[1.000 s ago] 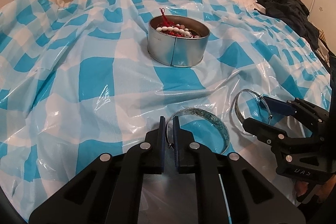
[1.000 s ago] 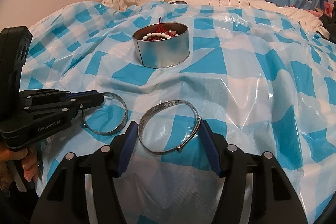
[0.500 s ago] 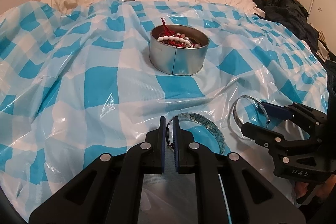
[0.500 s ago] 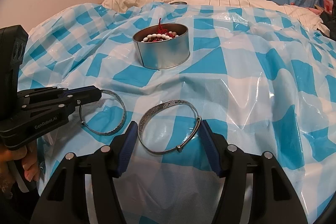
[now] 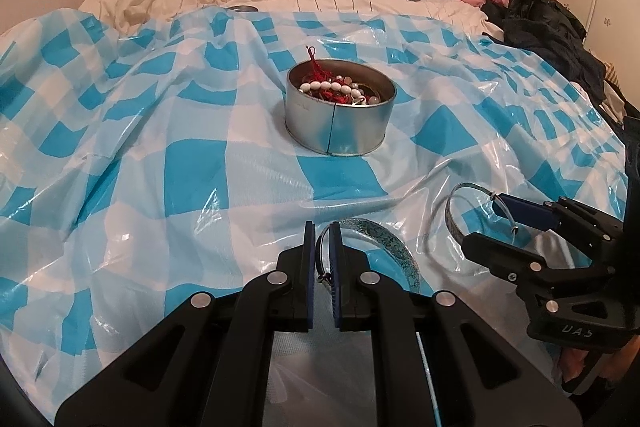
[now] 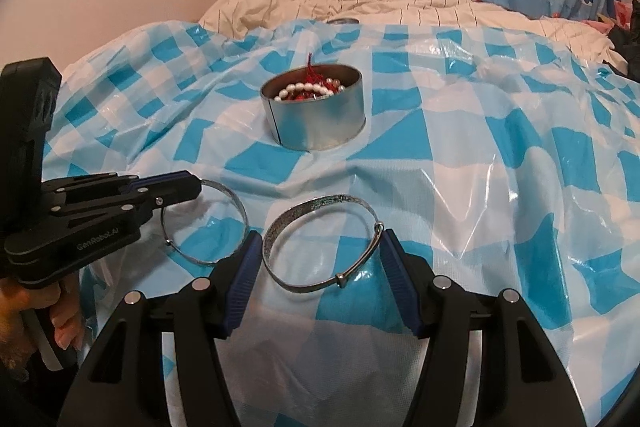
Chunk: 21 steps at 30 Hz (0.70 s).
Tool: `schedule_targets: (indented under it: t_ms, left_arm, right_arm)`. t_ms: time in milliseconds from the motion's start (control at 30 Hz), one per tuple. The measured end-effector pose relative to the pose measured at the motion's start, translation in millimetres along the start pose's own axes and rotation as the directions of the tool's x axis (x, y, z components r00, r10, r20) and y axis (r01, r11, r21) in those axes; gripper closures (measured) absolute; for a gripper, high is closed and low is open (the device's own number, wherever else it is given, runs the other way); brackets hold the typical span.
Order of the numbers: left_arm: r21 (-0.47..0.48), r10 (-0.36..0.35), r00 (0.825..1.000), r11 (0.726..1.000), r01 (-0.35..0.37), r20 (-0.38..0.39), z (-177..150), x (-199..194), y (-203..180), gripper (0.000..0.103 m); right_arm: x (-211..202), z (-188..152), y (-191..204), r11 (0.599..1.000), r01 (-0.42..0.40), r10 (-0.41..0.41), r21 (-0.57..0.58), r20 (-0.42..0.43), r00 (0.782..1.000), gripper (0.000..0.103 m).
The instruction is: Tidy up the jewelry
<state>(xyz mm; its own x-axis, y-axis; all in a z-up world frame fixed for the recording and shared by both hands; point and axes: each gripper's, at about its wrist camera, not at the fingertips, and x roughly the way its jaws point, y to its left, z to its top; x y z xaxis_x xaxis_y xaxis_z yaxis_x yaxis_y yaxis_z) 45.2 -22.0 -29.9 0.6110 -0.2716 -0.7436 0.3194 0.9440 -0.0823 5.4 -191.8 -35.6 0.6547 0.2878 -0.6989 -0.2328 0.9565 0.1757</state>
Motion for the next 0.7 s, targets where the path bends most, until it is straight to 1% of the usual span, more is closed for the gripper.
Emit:
schedule_targets:
  t_ms: [333, 500, 700]
  left_arm:
    - [0.007, -0.003, 1.000, 1.000, 0.002, 0.028, 4, -6, -3, 0.097]
    - [0.010, -0.005, 0.999, 1.000, 0.005, 0.037, 6, -7, -5, 0.097]
    - [0.020, 0.006, 1.000, 1.000, -0.006, 0.009, 5, -2, -6, 0.098]
  right_arm:
    - [-10, 4, 1, 1.000, -0.006, 0.006, -0.002, 0.061, 0.998, 0.044]
    - [-12, 5, 0, 1.000, -0.007, 0.007, -0.002, 0.064, 0.998, 0.044]
    - [-12, 6, 0, 1.000, -0.007, 0.008, -0.002, 0.067, 0.998, 0.044]
